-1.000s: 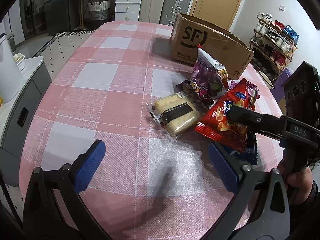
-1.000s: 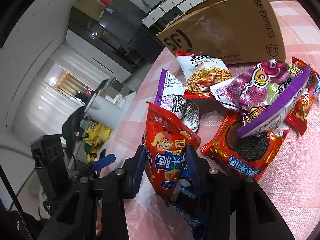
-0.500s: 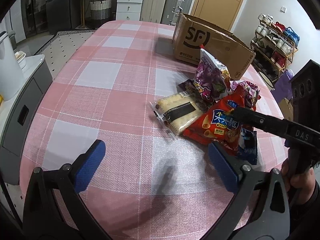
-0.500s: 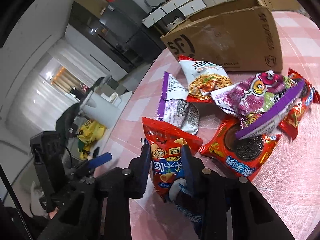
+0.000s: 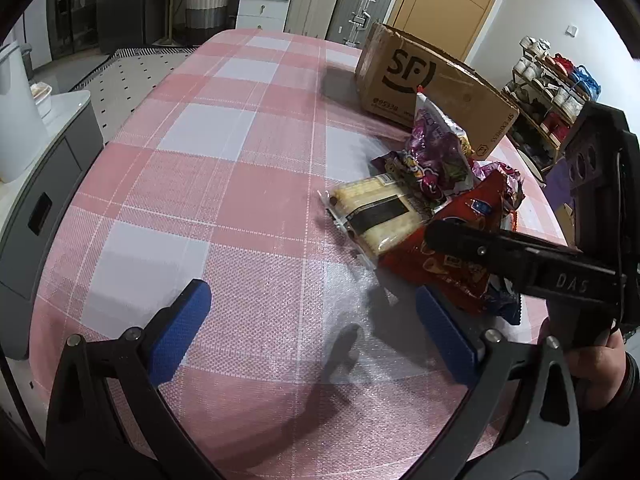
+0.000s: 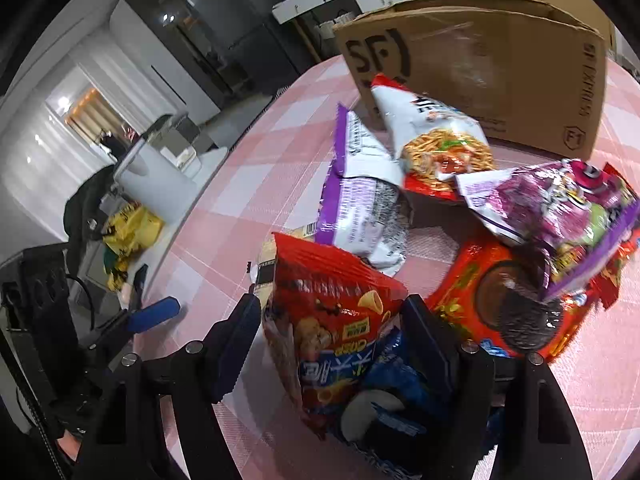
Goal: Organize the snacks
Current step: 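Lift the red biscuit bag out of the pile with the right gripper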
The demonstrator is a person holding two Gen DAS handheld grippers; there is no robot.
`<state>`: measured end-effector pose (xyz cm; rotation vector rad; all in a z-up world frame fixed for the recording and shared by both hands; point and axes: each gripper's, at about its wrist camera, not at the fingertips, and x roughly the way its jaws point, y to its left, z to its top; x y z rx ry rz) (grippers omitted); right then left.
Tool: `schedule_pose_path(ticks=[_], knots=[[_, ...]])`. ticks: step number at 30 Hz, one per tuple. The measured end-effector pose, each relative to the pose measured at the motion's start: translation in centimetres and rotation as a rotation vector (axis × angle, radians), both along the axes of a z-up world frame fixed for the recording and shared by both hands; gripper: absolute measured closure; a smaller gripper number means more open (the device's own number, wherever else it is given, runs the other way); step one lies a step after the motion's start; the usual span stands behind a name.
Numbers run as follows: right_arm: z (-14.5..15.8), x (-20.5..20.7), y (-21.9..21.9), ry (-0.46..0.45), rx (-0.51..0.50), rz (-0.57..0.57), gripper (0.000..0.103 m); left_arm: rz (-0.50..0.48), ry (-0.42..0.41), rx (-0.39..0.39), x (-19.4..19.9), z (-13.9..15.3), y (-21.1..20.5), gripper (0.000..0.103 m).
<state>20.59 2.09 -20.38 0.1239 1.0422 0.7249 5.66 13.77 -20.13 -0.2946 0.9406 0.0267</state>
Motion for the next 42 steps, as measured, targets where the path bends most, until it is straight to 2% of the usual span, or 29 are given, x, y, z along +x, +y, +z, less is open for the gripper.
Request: schedule_pose_path(ticks=[4, 6, 8, 15, 28, 42], knots=[[0.0, -0.9, 2.0, -0.079, -0.110, 0.046, 0.028, 0.002, 0.010, -0.016, 0.1, -0.5, 0.3, 0.001], [-0.2, -1.1, 2.1, -0.087, -0.110, 0.055, 0.030, 0.005, 0.012, -0.020, 0.0, -0.7, 0.4, 0.001], [-0.2, -1.3, 2.0, -0.095, -0.114, 0.055, 0.040, 0.007, 0.013, -0.023, 0.0, -0.7, 0.5, 0.001], [-0.2, -2.3, 0.9, -0.115, -0.099, 0.065, 0.045, 0.015, 0.009, -0.028, -0.2, -0.6, 0.6, 0.001], [-0.5, -0.9, -4.2, 0.063, 0.234, 0.002, 0.052, 0.016, 0.009, -0.011, -0.4, -0.1, 0.3, 0.001], [-1.1, -0.2, -7.9, 0.131, 0.434, -0.026, 0.056, 0.008, 0.029, 0.033, -0.1, 0.1, -0.7, 0.001]])
